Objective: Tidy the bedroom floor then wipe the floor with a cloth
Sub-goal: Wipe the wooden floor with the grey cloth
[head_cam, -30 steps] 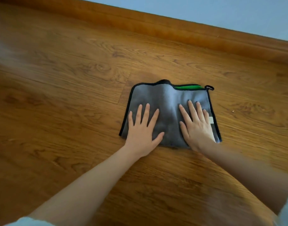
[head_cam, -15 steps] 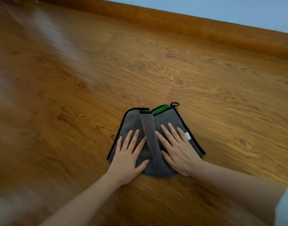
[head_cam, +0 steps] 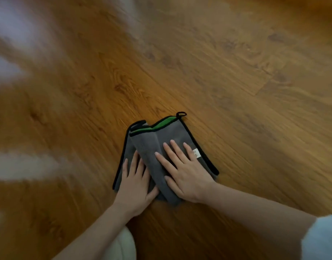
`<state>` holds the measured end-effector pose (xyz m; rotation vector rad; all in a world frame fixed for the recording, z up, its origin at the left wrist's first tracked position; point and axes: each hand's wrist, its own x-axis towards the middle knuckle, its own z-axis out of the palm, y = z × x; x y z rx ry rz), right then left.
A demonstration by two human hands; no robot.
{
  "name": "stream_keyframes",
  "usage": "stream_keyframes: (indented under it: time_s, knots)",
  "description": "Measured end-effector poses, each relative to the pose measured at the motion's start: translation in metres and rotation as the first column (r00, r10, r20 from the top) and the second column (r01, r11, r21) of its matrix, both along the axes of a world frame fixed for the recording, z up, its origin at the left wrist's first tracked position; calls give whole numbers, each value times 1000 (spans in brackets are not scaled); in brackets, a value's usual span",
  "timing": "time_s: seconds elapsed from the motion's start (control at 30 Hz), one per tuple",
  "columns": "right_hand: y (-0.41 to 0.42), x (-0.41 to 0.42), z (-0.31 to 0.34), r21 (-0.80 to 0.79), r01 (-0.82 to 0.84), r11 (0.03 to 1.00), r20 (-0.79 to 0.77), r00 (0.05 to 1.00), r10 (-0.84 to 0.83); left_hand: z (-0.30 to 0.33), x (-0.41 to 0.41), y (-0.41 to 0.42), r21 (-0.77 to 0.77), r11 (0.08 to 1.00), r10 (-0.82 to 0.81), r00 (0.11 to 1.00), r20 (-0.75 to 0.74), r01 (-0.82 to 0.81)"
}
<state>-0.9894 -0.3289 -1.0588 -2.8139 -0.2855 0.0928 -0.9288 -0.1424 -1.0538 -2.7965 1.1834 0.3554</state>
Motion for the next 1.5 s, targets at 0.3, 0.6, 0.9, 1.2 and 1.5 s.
stream_keyframes:
  time_s: [0.3, 0.6, 0.9, 1.2, 1.5]
  knots:
    - [8, 52, -3, 6, 19, 1000, 15, 1000, -19, -7, 18, -2, -133, 950, 287, 957, 29, -281]
    - [2, 136, -8, -55, 90, 994, 69, 994, -86, -15, 79, -13, -187, 863, 492, 864, 104, -469]
    - [-19, 215, -8, -53, 231, 971, 95, 970, -225, -19, 170, -34, -228, 861, 493, 855, 158, -455]
    - [-18, 243, -6, -52, 269, 962, 52, 962, -267, -18, 201, -38, -278, 859, 478, 867, 138, -430]
    - [-27, 273, -6, -53, 199, 978, 52, 979, -197, -18, 214, -39, -329, 795, 568, 815, 115, -509]
